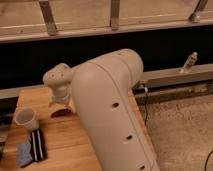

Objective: Place the pepper on the white sponge

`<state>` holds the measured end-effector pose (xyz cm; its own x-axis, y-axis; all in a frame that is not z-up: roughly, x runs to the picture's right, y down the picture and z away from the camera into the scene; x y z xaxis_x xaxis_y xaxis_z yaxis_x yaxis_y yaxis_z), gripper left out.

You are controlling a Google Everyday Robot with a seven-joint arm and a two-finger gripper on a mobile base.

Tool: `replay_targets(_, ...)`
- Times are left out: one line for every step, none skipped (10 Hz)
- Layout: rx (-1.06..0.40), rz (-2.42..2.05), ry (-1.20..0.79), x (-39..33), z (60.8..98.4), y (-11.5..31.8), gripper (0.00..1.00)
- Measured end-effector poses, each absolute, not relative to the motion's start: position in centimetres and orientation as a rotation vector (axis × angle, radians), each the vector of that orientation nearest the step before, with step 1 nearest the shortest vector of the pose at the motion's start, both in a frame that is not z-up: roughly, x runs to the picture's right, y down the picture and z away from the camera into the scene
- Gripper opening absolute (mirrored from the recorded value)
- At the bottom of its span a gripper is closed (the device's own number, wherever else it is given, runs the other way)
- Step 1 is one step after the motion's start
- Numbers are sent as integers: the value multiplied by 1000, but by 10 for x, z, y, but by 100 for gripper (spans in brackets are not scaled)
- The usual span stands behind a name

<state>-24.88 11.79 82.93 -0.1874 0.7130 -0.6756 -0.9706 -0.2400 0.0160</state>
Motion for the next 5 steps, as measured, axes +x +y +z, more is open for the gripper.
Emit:
replay_targets(-672,1735,548,-254,834,122,80)
replay_targets(-685,1745,560,-259,838,129,80)
replay_targets(-696,1754,573,-265,844,136,80)
replay_targets(-708,1761,586,-273,850,142,80)
replay_targets(-716,1764,597,-279,854,146,80)
